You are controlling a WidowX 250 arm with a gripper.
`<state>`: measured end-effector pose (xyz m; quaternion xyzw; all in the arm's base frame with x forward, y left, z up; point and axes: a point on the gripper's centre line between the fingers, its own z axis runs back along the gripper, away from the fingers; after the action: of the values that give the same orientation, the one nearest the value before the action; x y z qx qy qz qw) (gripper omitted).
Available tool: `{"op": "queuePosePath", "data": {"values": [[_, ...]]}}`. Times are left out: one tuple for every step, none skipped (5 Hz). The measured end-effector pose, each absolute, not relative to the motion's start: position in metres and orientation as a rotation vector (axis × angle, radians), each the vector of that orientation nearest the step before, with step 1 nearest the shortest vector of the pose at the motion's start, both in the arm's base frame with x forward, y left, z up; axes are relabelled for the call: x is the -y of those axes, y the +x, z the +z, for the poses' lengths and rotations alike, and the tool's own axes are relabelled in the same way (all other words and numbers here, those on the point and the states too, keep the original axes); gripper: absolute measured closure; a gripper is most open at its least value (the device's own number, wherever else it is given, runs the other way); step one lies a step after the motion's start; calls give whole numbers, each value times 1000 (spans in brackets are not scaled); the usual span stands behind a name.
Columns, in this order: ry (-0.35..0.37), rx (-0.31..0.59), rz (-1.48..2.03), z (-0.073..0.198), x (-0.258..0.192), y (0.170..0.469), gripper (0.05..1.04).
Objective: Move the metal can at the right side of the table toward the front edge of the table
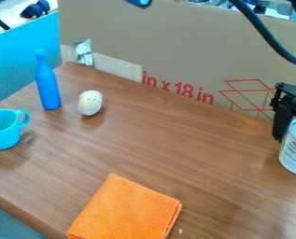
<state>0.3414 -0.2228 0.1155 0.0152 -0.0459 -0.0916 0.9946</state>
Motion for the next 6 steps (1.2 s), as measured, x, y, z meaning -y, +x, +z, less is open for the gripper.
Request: {"op": "queuePosePath", "data": {"values": [[-17,150,-175,117,230,351,83],[-46,228,-166,118,237,362,83],[-47,263,-178,108,244,375,83],[-49,284,-182,103,252,391,83],[-47,287,-170,96,253,401,83],[-47,288,-164,93,254,407,83]]}}
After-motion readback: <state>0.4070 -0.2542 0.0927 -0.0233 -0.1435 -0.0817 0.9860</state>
